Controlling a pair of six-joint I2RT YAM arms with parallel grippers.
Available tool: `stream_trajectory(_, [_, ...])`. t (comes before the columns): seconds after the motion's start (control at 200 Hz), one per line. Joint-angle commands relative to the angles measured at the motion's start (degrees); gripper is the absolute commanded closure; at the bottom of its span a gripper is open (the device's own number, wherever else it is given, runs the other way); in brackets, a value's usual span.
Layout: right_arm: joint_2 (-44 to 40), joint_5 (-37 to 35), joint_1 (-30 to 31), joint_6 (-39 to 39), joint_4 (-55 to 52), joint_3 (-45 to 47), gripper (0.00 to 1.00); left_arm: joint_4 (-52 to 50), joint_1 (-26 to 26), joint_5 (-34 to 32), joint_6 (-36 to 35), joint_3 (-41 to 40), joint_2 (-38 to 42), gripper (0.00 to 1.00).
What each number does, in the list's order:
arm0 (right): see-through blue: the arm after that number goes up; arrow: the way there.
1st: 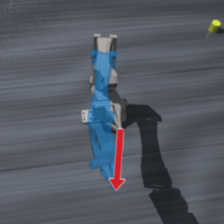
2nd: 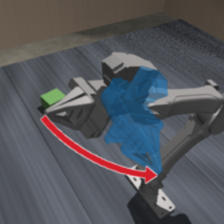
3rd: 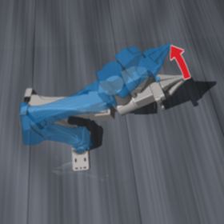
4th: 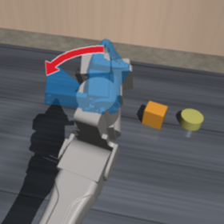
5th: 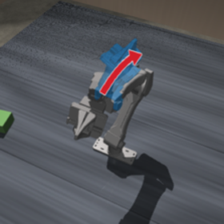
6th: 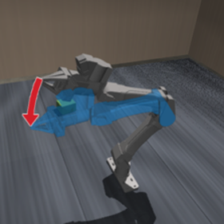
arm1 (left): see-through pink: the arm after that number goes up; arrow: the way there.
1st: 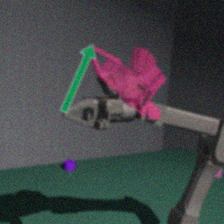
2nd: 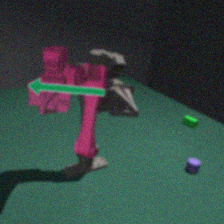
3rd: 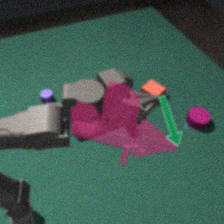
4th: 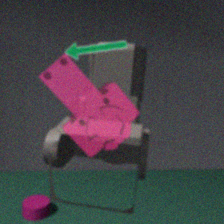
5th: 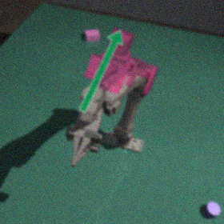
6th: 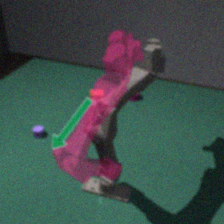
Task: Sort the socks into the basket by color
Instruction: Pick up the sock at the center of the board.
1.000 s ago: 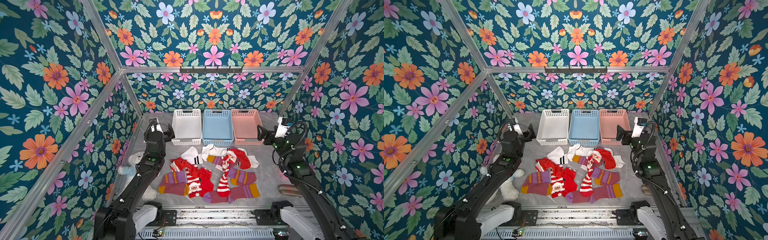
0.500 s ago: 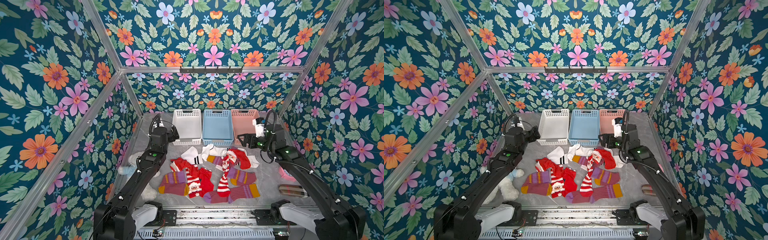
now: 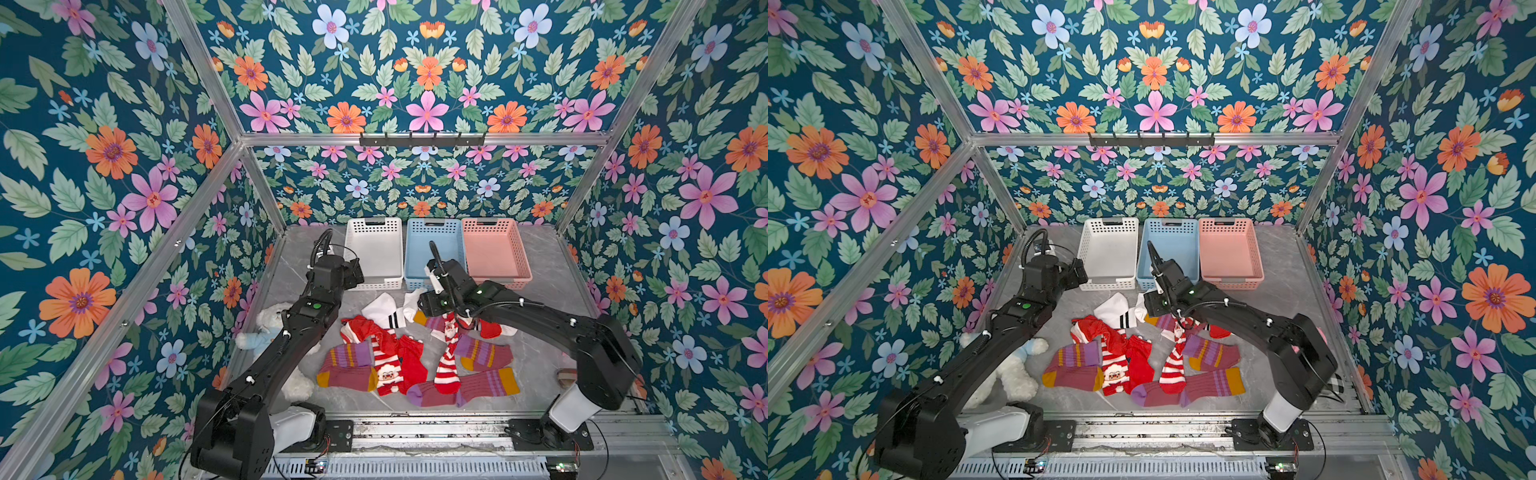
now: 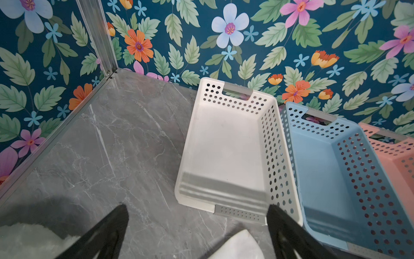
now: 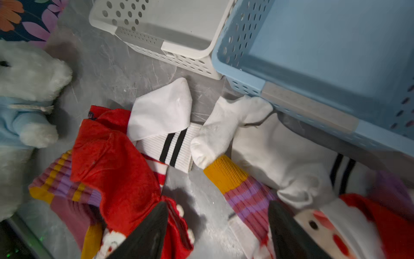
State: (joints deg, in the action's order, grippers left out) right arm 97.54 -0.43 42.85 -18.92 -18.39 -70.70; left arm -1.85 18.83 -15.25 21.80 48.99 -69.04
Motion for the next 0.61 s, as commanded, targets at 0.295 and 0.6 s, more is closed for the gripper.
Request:
stream_trajectory(0.295, [12.8, -4.9, 1.8, -2.9, 2.8, -6.5, 0.40, -2.8, 0.6, -2.4, -2.9, -1.0, 2.1, 0.01])
stream_trajectory(0.6, [16.8, -3.7, 2.0, -3.7, 5.3, -7.3, 0.49, -2.8, 0.7, -2.6, -2.7, -1.3, 2.6, 0.01])
